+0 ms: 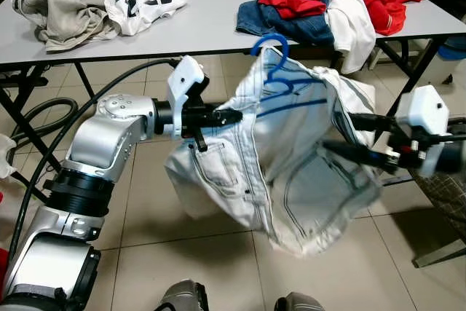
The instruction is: Hang hanger
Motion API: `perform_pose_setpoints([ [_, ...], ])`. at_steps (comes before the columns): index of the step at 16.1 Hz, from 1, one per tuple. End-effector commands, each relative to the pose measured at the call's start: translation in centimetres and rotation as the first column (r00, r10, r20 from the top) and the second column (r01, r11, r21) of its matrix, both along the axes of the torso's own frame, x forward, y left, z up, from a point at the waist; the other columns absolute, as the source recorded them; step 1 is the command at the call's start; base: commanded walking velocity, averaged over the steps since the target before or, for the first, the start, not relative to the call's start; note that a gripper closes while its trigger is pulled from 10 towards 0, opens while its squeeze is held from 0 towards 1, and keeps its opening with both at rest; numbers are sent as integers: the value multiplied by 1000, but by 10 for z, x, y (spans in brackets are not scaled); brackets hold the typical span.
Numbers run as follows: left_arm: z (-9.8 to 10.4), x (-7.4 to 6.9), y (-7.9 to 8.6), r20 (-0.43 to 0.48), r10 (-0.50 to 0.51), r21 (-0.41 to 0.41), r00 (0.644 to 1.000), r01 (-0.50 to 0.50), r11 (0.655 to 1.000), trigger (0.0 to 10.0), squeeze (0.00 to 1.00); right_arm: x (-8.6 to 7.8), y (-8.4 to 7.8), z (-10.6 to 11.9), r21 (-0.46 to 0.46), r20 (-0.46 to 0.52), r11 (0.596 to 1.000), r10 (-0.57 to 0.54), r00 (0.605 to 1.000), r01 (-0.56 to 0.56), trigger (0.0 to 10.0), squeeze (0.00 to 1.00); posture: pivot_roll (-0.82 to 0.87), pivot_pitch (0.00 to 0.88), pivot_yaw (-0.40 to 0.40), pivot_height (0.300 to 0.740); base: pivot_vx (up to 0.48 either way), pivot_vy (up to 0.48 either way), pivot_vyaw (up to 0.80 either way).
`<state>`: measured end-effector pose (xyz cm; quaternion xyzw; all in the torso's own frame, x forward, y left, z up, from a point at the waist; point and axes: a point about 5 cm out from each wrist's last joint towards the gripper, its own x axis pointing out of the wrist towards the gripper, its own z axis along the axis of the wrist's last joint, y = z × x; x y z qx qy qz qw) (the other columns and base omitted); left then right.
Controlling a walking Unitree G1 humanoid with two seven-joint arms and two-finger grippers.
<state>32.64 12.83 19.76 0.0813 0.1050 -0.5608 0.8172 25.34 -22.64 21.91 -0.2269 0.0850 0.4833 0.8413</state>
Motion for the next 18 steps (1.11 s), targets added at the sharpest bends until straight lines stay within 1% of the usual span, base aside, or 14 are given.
perform_pose_setpoints([
  [1, 15, -1, -2, 60, -50, -34, 997, 52, 998, 0, 0, 9, -14, -1, -119, 28, 989, -84, 996, 87, 10000, 1000, -173, 0, 18, 740, 0, 0, 0],
  [3, 19, -3, -6, 48, -73, -90, 996, 77, 993, 0, 0, 22, -22, -10, -157, 77, 963, -209, 975, 219, 10000, 1000, -180, 0, 12, 740, 0, 0, 0],
  [4, 22, -3, -8, 49, -66, -119, 997, 71, 990, 0, 0, 31, -22, -16, -136, 109, 935, -314, 943, 327, 10000, 1000, -183, 0, 11, 740, 0, 0, 0],
  [5, 22, -1, -10, 48, -43, -130, 998, 49, 990, 0, 0, 34, -15, -24, -137, 117, 929, -329, 937, 344, 10000, 1000, -183, 0, 12, 740, 0, 0, 0],
  [6, 21, 0, -11, 49, -35, -128, 998, 41, 991, 0, 0, 33, -4, -29, -119, 101, 942, -304, 947, 315, 10000, 1000, -179, 0, 10, 740, 0, 0, 0],
  [7, 19, 1, -11, 51, -42, -115, 998, 47, 992, 0, 0, 28, 8, -29, -78, 76, 969, -230, 970, 236, 10000, 1000, -179, 0, 11, 740, 0, 0, 0],
  [8, 17, 1, -11, 52, -43, -108, 998, 48, 993, 0, 0, 25, 13, -26, -54, 68, 981, -183, 981, 187, 10000, 1000, -180, 0, 12, 740, 0, 0, 0],
  [9, 16, 2, -9, 51, -42, -96, 998, 47, 994, 0, 0, 15, 16, -15, 10, 51, 997, -79, 996, 78, 10000, 1000, -181, 0, 14, 740, 0, 0, 0],
  [10, 14, 4, -8, 47, -43, -80, 998, 47, 996, 0, 0, 2, 13, -5, 15, -7, 1000, 27, 1000, -27, 10000, 1000, -183, 0, 18, 740, 0, 0, 0],
  [11, 14, 4, -8, 46, -44, -76, 998, 47, 996, 0, 0, -1, 12, -5, 2, -24, 999, 48, 999, -48, 10000, 1000, -185, 0, 18, 740, 0, 0, 0],
  [13, 11, 6, -6, 46, -53, -37, 997, 55, 998, 0, 0, -13, -5, 8, -67, -82, 992, 98, 992, -104, 10000, 1000, -187, 0, 19, 740, 0, 0, 0],
  [14, 9, 6, -5, 53, -69, -11, 996, 70, 998, 0, 0, -11, -14, 21, -75, -49, 994, 78, 996, -82, 10000, 1000, -189, 0, 20, 740, 0, 0, 0],
  [17, 9, 4, -6, 63, -114, 11, 991, 114, 993, 0, 0, -2, -22, 43, -13, 46, 1000, 27, 999, -26, 10000, 1000, -192, 0, 22, 740, 0, 0, 0],
  [18, 9, -4, -8, 65, -213, 51, 975, 210, 976, 0, 0, 5, -28, 57, -25, 113, 999, 27, 993, -24, 10000, 1000, -199, 0, 26, 740, 0, 0, 0],
])
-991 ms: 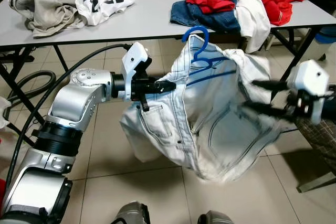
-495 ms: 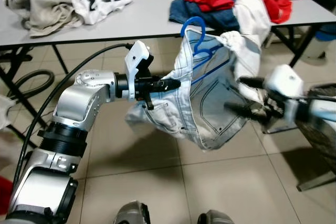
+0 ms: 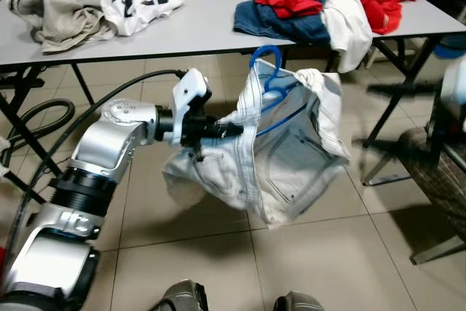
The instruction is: Hang hanger
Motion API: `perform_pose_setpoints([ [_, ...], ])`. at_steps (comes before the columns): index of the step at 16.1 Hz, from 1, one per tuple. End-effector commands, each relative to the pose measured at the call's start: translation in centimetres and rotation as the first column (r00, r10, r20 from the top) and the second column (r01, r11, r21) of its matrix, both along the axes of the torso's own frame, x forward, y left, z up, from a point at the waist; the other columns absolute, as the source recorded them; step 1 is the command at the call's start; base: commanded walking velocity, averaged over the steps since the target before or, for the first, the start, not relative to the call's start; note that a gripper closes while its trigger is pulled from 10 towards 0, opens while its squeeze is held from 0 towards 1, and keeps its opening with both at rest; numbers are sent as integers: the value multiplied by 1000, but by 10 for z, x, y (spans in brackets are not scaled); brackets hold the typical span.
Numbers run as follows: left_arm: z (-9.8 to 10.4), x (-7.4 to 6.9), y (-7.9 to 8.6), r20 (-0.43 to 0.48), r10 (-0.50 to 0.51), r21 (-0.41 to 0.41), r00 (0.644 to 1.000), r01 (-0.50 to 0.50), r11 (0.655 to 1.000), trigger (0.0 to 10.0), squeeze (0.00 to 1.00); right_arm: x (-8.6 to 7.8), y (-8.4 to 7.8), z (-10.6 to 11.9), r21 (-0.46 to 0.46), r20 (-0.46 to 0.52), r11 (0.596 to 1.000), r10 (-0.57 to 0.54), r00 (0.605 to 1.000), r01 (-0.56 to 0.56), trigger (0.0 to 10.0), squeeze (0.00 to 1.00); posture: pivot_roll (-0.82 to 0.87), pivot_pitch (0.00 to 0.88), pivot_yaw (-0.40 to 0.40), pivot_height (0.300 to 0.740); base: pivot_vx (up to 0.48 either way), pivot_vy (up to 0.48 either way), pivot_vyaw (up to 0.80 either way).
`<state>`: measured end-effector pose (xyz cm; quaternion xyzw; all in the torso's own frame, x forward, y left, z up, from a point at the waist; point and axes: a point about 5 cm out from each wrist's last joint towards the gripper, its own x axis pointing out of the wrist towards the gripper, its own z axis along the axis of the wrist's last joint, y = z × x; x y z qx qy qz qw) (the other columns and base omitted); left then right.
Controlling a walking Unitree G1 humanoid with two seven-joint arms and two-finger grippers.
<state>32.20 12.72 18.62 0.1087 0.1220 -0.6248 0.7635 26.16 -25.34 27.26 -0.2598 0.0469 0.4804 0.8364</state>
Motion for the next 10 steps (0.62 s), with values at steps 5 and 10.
perform_pose_setpoints([
  [5, 30, -13, -21, 141, -275, 77, 951, 266, 961, 0, 0, 0, -4, 8, -88, -152, 973, 198, 968, -212, 10000, 1000, -189, 0, 2, 740, 0, 0, 0],
  [10, 35, -17, -32, 155, -328, 77, 932, 320, 944, 0, 0, 13, 30, -4, -26, -175, 937, 339, 924, -349, 10000, 1000, -180, 0, -11, 740, 0, 0, 0],
])
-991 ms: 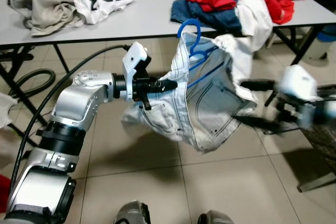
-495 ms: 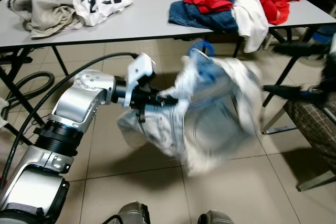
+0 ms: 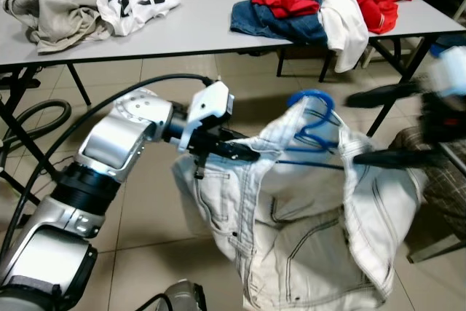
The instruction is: Hang hanger
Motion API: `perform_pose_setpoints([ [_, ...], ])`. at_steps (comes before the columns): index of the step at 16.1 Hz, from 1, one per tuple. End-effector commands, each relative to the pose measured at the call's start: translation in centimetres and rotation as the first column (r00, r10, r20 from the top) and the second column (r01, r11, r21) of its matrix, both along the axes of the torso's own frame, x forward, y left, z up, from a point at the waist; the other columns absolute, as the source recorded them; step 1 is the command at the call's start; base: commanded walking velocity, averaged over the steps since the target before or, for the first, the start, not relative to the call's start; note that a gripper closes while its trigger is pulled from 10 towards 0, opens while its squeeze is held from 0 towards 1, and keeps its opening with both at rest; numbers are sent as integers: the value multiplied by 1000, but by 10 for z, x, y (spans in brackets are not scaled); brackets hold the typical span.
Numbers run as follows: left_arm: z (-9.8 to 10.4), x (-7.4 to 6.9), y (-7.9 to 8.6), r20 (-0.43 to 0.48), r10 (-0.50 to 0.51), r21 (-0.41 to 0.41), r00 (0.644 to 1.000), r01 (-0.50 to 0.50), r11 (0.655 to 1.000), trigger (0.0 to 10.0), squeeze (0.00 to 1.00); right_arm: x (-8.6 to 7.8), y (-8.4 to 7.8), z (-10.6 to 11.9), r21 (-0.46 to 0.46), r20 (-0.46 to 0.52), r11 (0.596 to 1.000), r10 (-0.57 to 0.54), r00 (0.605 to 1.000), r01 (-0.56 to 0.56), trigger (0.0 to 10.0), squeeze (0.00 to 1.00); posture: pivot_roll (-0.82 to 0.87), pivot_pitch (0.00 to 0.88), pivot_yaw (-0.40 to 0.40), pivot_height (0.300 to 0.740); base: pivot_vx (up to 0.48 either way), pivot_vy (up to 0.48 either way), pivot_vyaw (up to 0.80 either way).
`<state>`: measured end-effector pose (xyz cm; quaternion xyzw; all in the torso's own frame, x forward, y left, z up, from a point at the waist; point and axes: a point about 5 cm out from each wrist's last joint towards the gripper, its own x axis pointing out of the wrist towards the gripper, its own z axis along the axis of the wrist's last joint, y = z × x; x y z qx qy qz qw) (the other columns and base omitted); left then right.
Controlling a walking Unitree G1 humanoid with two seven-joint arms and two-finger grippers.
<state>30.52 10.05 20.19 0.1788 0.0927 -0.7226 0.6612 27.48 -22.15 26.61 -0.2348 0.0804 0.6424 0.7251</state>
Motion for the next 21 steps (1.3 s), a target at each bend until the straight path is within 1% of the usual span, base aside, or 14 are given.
perform_pose_setpoints([
  [1, 19, -2, -8, 72, -43, -27, 996, 45, 999, 0, 0, 6, 4, 2, -8, 28, 1000, -16, 999, 16, 10000, 439, -176, 0, -14, 740, 0, 0, 0],
  [2, 18, -3, -9, 68, -50, -27, 996, 52, 998, 0, 0, 8, 8, 2, 2, 33, 1000, -12, 999, 12, 10000, 0, -173, 0, -15, 740, 0, 0, 0],
  [6, 19, -2, -12, 52, -41, -46, 998, 43, 998, 0, 0, 11, 20, -2, 20, 36, 1000, 8, 999, -9, 10000, 0, -167, 0, -22, 740, 0, 0, 0],
  [7, 19, -2, -12, 50, -35, -43, 998, 37, 998, 0, 0, 12, 24, -4, 33, 38, 999, 11, 999, -12, 8667, 0, -165, 0, -23, 740, 0, 0, 0],
  [8, 18, -2, -12, 32, -24, -49, 999, 25, 998, 0, 0, 13, 30, -6, 47, 36, 999, 13, 999, -14, 6745, 0, -163, 0, -22, 740, 0, 0, 0],
  [9, 16, -1, -12, 12, -13, -51, 1000, 14, 999, 0, 0, 13, 34, -7, 52, 41, 998, 16, 999, -18, 2902, 0, -163, 0, -22, 740, 0, 0, 0],
  [10, 15, 0, -11, -10, 5, -56, 1000, -5, 998, 0, 0, 13, 38, -9, 54, 48, 998, 17, 999, -20, 2353, 0, -162, 0, -20, 740, 0, 0, 0],
  [11, 13, 2, -10, -21, 25, -55, 999, -26, 998, 0, 0, 12, 41, -9, 59, 53, 998, 20, 998, -23, 0, 0, -162, 0, -18, 740, 0, 0, 0],
  [13, 12, 5, -8, -37, 60, -48, 998, -62, 997, 0, 0, 13, 46, -11, 72, 52, 997, 16, 999, -19, 0, 0, -161, 0, -16, 740, 0, 0, 0],
  [16, 13, 8, -7, -48, 89, -59, 995, -92, 994, 0, 0, 11, 48, -14, 85, 28, 996, 23, 999, -25, 0, 0, -163, 0, -12, 740, 0, 0, 0],
  [19, 15, 12, -6, -48, 110, -70, 993, -114, 991, 0, 0, 9, 46, -17, 78, 3, 997, 16, 1000, -16, 0, 0, -167, 0, -9, 740, 0, 0, 0],
  [21, 17, 11, -7, -47, 101, -89, 994, -105, 990, 0, 0, 9, 41, -22, 72, -30, 997, -13, 999, 15, 0, 0, -170, 0, -6, 740, 0, 0, 0],
])
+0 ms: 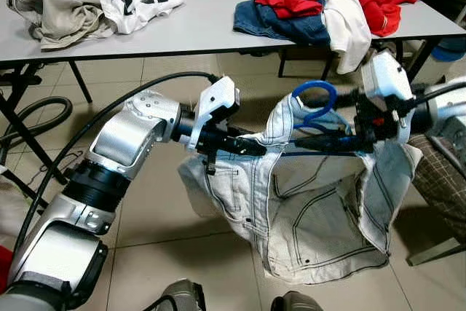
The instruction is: Hang hanger
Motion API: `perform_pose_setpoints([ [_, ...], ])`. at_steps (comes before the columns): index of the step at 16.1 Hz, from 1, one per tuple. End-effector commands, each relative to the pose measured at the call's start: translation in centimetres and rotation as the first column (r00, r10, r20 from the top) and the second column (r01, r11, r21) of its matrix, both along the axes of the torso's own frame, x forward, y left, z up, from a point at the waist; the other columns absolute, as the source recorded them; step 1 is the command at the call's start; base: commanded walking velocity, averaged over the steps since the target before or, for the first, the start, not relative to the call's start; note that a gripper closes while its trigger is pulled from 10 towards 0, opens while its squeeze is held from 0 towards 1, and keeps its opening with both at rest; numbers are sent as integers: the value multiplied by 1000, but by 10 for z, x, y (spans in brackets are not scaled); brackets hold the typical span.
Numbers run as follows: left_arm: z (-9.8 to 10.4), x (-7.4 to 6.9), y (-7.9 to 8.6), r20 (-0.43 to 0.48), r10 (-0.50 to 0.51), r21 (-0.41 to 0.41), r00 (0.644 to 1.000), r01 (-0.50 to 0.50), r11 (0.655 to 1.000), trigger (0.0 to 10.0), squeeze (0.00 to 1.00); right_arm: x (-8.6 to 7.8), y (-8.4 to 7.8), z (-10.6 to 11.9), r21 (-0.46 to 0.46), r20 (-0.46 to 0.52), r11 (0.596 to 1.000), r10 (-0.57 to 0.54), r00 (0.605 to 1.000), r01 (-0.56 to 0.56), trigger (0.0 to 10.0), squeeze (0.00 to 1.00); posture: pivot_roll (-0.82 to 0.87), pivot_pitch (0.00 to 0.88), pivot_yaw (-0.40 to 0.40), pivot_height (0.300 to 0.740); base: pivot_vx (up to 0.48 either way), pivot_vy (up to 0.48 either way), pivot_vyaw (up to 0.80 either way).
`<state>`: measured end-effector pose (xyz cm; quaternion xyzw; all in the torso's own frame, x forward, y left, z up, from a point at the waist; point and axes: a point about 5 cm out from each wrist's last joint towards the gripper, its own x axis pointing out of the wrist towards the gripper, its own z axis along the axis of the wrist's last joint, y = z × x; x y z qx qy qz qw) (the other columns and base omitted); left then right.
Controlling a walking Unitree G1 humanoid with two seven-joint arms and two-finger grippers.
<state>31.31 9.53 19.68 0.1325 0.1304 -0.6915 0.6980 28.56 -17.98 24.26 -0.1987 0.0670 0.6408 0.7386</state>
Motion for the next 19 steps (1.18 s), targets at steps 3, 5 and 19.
perform_pose_setpoints([
  [3, 26, 3, -3, 56, -9, -98, 998, 15, 995, 0, 0, -3, -4, -5, -5, -41, 1000, -13, 999, 13, 0, 0, -170, 0, -6, 740, 0, 0, 0],
  [5, 28, 3, -4, 55, -15, -107, 998, 20, 994, 0, 0, -3, -5, -9, -6, -50, 1000, -30, 998, 30, 0, 0, -176, 0, 2, 740, 0, 0, 0],
  [19, 51, -6, -17, 11, -76, -282, 997, 76, 956, 0, 0, -3, 6, -21, -4, -90, 1000, -23, 996, 23, 0, 0, -167, 0, -4, 740, 0, 0, 0],
])
